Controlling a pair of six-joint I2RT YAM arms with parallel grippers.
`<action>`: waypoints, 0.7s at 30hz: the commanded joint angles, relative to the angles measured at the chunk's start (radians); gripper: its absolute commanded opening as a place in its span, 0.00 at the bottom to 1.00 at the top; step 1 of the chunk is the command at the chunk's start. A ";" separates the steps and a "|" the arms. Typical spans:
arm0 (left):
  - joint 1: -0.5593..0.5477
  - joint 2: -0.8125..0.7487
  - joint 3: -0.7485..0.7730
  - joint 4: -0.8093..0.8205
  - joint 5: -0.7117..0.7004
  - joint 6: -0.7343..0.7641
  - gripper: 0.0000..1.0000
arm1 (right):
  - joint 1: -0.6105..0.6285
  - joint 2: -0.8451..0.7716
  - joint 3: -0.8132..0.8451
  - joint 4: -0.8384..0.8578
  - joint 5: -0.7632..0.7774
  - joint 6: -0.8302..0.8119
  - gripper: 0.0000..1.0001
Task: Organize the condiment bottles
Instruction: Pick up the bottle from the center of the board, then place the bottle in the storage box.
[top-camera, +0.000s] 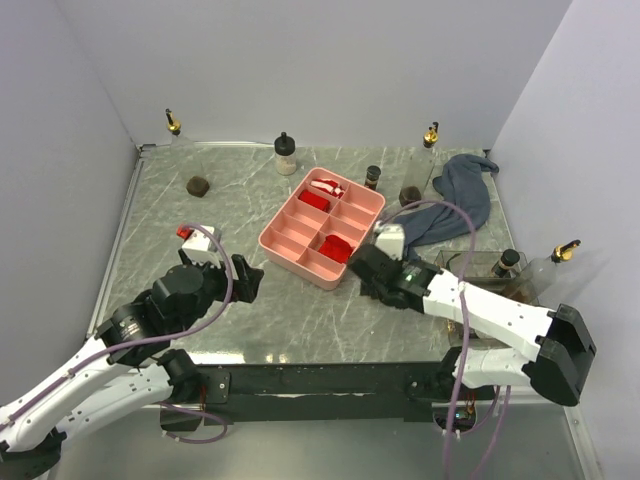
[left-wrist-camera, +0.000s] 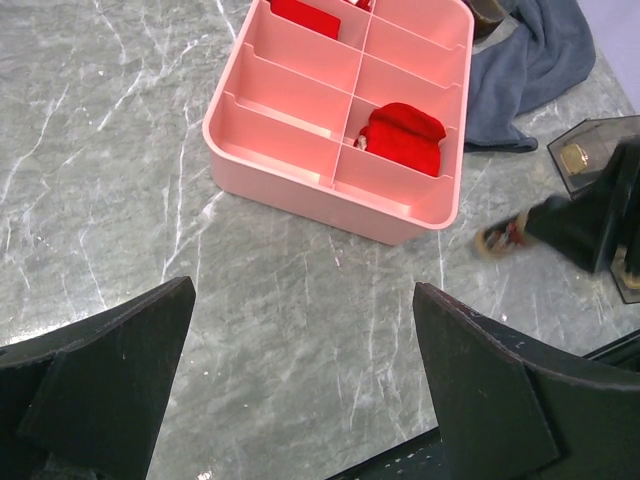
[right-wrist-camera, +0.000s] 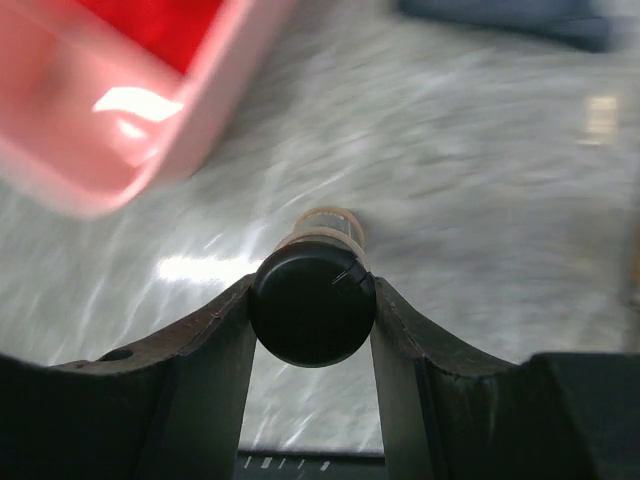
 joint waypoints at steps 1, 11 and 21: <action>-0.010 -0.021 -0.005 0.008 -0.010 -0.012 0.97 | -0.139 -0.007 0.103 -0.110 0.176 0.090 0.00; -0.029 -0.010 -0.005 0.004 -0.022 -0.013 0.97 | -0.563 0.073 0.350 -0.227 0.354 0.247 0.00; -0.033 0.002 -0.001 -0.007 -0.048 -0.018 0.97 | -0.852 0.162 0.350 -0.142 0.314 0.227 0.00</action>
